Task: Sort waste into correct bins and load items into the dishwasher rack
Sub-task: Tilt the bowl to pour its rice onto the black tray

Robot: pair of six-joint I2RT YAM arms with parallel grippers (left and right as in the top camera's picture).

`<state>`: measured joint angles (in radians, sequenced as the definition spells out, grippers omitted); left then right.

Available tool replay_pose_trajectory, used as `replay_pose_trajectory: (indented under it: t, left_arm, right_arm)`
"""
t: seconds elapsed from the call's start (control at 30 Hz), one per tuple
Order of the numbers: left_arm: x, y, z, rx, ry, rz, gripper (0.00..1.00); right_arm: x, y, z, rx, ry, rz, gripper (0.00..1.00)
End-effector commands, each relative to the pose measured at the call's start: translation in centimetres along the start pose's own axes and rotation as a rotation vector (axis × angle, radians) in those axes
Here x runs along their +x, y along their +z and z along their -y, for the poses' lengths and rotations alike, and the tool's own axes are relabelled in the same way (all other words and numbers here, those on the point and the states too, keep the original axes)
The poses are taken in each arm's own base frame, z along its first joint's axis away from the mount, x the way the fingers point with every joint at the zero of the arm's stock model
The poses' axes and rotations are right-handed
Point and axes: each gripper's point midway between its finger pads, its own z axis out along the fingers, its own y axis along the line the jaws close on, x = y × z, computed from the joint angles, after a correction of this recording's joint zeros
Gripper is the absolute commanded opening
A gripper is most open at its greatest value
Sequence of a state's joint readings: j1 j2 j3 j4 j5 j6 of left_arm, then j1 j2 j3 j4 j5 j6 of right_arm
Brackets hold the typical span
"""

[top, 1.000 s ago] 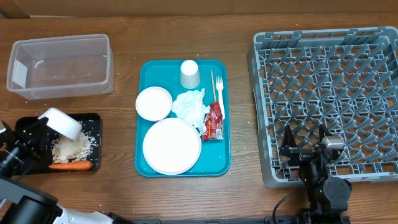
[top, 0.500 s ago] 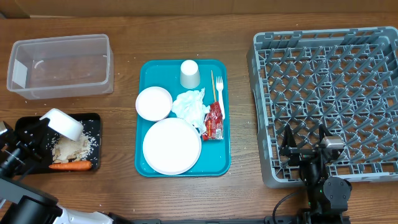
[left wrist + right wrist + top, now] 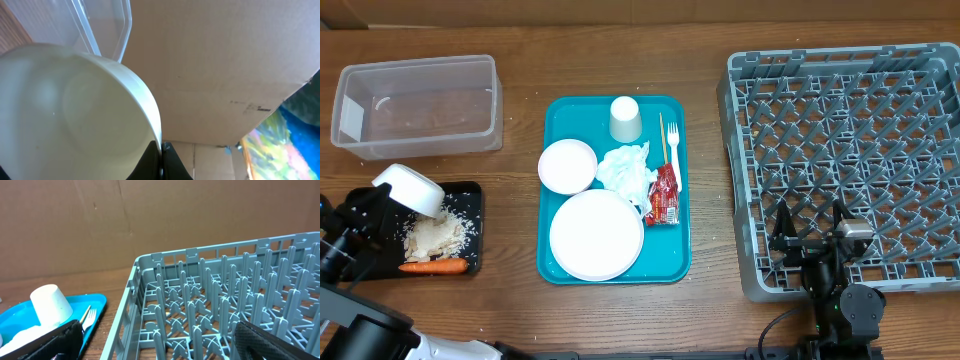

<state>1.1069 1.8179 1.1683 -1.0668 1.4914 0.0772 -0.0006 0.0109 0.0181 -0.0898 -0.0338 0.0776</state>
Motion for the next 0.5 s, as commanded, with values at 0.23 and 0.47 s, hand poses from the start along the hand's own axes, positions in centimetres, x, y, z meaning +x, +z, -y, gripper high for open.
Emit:
replay_pose_trajectory:
  t: [0.23,0.47]
  left_arm:
    - [0.5,0.5,-0.1,0.005,0.012,-0.02,0.04]
    - [2.7,1.1,2.1,0.049,0.019,-0.045,0.04]
  right_arm:
    - [0.1,0.0,0.3,0.012,0.003,0.007,1.0]
    - [0.1,0.0,0.3,0.012,0.003,0.007,1.0]
